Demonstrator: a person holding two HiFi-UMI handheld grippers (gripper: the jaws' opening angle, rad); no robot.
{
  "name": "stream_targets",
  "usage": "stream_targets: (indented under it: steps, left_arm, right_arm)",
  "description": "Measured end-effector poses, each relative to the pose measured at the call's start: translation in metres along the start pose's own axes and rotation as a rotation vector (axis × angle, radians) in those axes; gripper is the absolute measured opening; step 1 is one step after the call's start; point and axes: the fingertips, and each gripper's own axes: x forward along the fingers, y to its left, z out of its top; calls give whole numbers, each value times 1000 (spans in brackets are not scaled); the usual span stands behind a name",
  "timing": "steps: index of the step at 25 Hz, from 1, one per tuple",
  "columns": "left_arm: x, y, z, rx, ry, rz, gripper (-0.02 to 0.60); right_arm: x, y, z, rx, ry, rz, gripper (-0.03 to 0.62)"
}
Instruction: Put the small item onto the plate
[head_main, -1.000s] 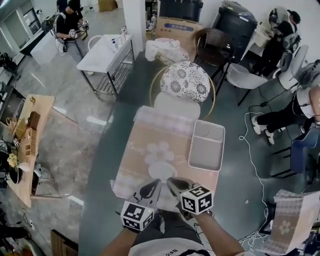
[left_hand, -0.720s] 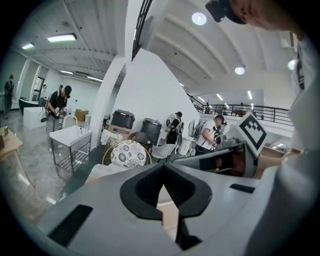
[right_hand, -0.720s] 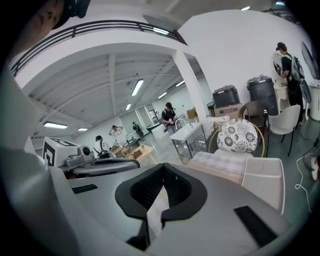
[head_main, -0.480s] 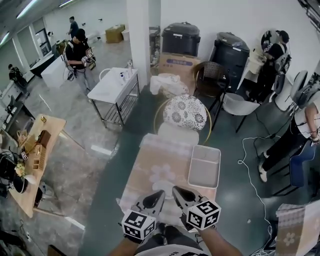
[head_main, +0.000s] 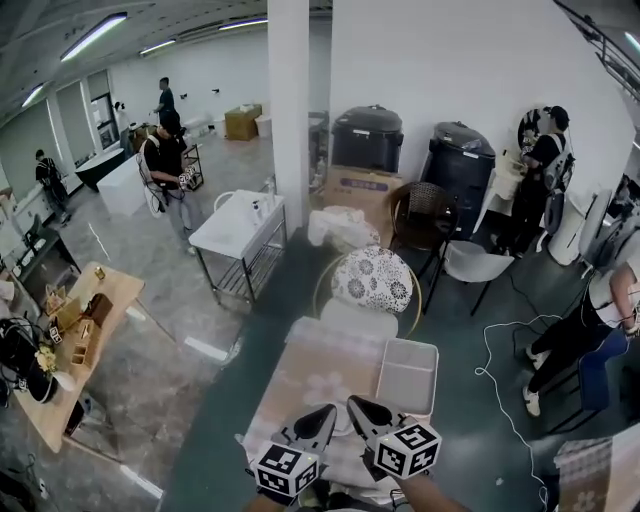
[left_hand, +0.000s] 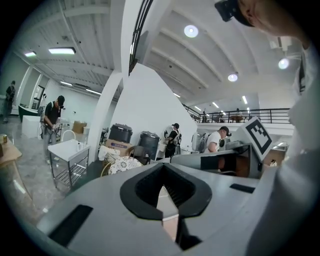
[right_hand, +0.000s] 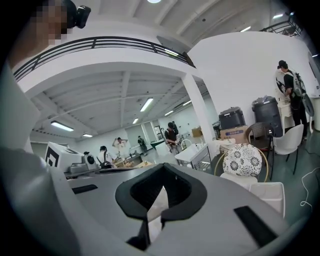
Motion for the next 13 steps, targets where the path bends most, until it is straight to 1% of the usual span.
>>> stream_targets:
  steps: [4,13]
  left_arm:
    - [-1,5,2,15,-4,7,5]
    - [14,-12,8,6,-13,-15,5]
  right_arm:
    - [6,8,2,-6,-16,17,14]
    - [-9,-6,13,-10,-26,6,14]
